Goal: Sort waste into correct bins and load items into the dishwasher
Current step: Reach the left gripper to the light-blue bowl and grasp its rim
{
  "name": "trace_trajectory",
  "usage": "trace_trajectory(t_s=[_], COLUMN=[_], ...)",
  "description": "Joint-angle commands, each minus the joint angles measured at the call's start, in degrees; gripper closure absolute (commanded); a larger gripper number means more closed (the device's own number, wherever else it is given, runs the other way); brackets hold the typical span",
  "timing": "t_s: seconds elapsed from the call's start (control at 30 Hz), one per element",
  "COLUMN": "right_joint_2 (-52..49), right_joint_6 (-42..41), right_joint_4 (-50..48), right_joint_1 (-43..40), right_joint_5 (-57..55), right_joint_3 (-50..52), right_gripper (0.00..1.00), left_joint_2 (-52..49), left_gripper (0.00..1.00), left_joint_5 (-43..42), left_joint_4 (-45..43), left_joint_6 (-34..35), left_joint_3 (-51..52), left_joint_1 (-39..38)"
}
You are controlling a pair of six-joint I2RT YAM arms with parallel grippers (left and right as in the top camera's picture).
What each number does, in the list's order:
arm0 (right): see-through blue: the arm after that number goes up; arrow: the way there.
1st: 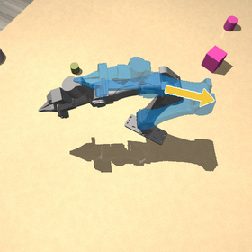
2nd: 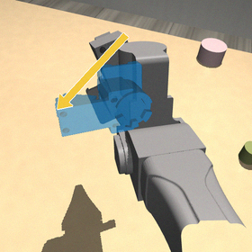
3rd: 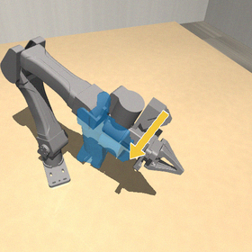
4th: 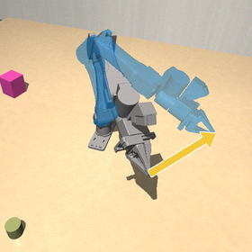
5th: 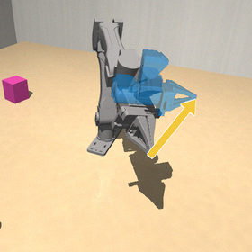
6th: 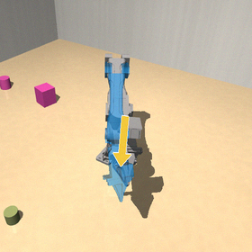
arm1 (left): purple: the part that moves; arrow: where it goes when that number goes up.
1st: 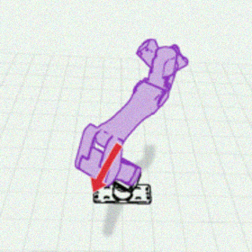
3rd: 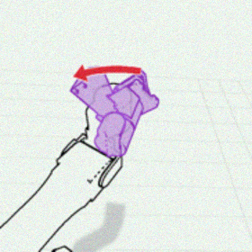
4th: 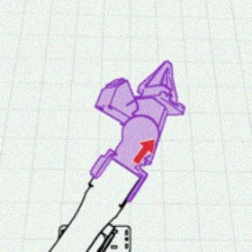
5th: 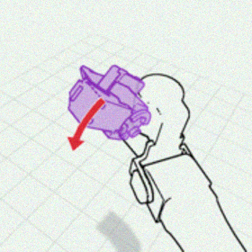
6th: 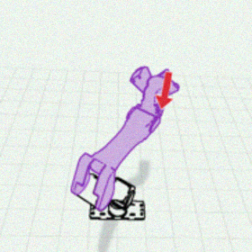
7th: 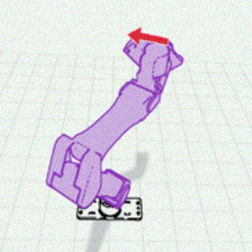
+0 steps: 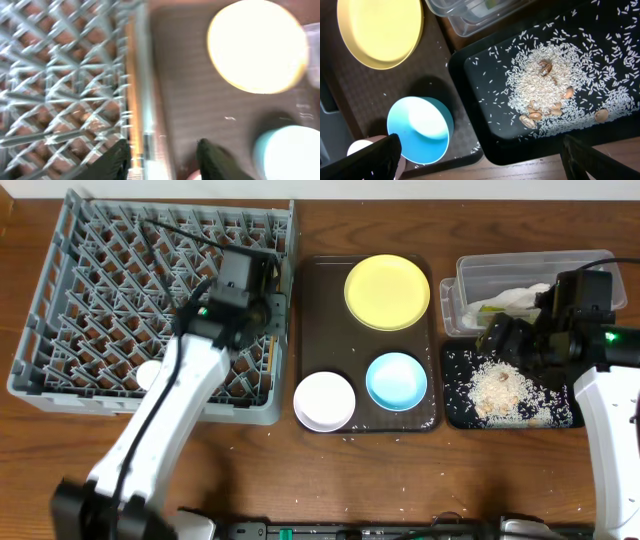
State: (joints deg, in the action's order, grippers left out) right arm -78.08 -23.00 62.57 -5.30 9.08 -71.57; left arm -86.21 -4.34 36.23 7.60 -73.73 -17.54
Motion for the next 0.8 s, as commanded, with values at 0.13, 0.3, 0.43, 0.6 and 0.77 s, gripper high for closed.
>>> trace_trajectory(t_s=[0.13, 0.3, 0.43, 0.6, 0.77], right_joint_2=[0.8, 0.8, 0.8, 0.8, 0.8], right_joint_6=[0.5, 0.5, 0.5, 0.5, 0.5], right_joint_4=[0.1, 0.1, 0.1, 0.1, 0.1], right_joint_1=[-0.3, -0.3, -0.3, -0.3, -0.3], right_joint_5=[0.2, 0.2, 0.2, 0.2, 0.2], right_joint_3=[-0.7, -0.7, -0.7, -0.7, -0.7], right_gripper=[0.01, 0.01, 0.01, 0.01, 0.01], left_joint_2=[9.1, 1.8, -7.1, -17.6, -24.6], left_gripper=[0.16, 0.17, 0.22, 0.28, 0.40], left_joint_5=[-22.0, -14.0, -12.7, -12.5, -12.7], left_joint_4=[1.2, 0.3, -3.9, -9.4, -12.7], left_joint_6=[0.6, -0.1, -0.7, -0.7, -0.7], left_joint_3=[-0.2, -0.2, -0.2, -0.2, -0.2], left_joint_1=[-4.6, -15.9, -20.4, -21.0, -21.3])
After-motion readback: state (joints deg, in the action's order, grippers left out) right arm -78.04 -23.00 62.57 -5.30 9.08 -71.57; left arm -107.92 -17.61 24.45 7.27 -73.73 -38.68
